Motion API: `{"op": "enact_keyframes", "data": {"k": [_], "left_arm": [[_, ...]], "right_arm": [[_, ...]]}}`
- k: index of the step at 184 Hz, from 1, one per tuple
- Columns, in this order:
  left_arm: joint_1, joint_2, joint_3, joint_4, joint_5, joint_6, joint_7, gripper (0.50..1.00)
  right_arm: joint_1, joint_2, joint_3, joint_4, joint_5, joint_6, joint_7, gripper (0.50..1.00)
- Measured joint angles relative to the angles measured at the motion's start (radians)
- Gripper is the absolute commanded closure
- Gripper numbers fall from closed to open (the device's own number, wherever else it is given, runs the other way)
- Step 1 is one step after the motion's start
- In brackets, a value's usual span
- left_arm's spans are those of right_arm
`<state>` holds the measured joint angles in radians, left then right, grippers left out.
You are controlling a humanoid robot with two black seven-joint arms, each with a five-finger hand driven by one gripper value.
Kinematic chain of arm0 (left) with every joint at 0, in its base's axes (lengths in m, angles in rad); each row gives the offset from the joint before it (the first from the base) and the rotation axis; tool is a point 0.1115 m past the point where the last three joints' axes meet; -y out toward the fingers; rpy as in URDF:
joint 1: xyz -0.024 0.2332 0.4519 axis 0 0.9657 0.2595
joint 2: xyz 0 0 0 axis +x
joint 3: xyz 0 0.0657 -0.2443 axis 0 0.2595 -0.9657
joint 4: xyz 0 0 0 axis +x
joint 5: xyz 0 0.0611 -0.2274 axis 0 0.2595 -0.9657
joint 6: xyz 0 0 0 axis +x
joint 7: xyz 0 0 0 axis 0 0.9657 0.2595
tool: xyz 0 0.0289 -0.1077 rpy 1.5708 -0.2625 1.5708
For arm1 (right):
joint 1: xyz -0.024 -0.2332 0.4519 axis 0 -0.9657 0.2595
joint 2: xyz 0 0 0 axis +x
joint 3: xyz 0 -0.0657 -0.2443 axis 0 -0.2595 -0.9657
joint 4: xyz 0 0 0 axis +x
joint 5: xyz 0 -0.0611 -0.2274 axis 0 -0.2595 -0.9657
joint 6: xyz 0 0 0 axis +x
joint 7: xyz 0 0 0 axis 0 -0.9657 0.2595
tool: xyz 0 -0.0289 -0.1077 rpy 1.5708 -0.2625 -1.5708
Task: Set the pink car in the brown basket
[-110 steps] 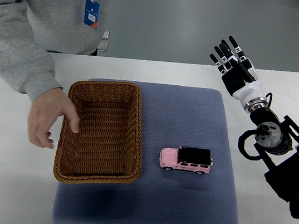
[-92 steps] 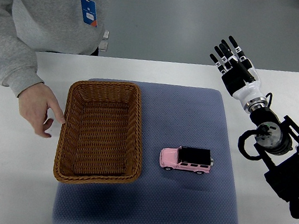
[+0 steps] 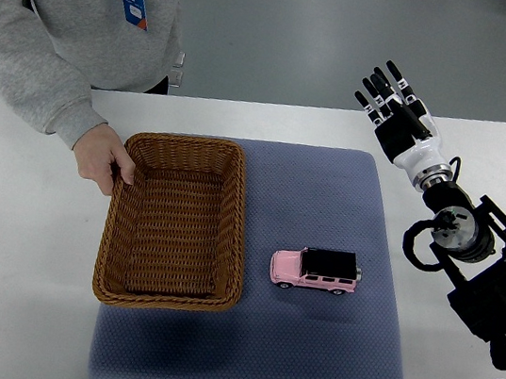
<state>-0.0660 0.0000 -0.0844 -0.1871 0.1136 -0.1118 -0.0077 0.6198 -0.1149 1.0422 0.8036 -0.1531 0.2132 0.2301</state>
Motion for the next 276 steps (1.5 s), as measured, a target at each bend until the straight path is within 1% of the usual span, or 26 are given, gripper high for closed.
{"op": "enact_keyframes", "data": {"k": [85,100,112,132,154,169,178,196,221,235,253,276], "left_arm": [[0.0,0.0,0.0,0.0,0.0,0.0,0.0,0.5],[0.0,0.0,0.0,0.0,0.0,0.0,0.0,0.5],[0.0,0.0,0.0,0.0,0.0,0.0,0.0,0.5],[0.0,0.0,0.0,0.0,0.0,0.0,0.0,0.5],[0.0,0.0,0.0,0.0,0.0,0.0,0.0,0.5],[0.0,0.0,0.002,0.0,0.0,0.0,0.0,0.5],[0.0,0.0,0.003,-0.001,0.0,0.0,0.0,0.5],[0.0,0.0,0.003,-0.001,0.0,0.0,0.0,0.5],[0.0,0.0,0.003,-0.001,0.0,0.0,0.0,0.5],[0.0,0.0,0.002,-0.001,0.0,0.0,0.0,0.5],[0.0,0.0,0.002,-0.001,0.0,0.0,0.0,0.5],[0.0,0.0,0.002,-0.001,0.0,0.0,0.0,0.5]], "right_arm": [[0.007,-0.016,-0.001,0.009,-0.004,0.005,-0.004,0.587],[0.013,-0.026,-0.004,0.011,-0.023,0.02,-0.006,0.587],[0.019,-0.053,-0.015,0.019,-0.076,0.045,-0.01,0.587],[0.036,-0.128,-0.054,0.063,-0.22,0.076,-0.015,0.587],[0.072,-0.246,-0.145,0.144,-0.395,0.125,-0.037,0.587],[0.109,-0.342,-0.261,0.215,-0.498,0.162,-0.058,0.587],[0.147,-0.413,-0.374,0.266,-0.586,0.183,-0.065,0.587],[0.221,-0.533,-0.572,0.359,-0.745,0.199,-0.07,0.587],[0.298,-0.679,-0.731,0.495,-0.835,0.226,-0.081,0.587],[0.312,-0.732,-0.755,0.572,-0.84,0.237,-0.098,0.587],[0.312,-0.773,-0.764,0.644,-0.835,0.24,-0.106,0.587],[0.268,-0.78,-0.765,0.67,-0.819,0.213,-0.103,0.587]]}}
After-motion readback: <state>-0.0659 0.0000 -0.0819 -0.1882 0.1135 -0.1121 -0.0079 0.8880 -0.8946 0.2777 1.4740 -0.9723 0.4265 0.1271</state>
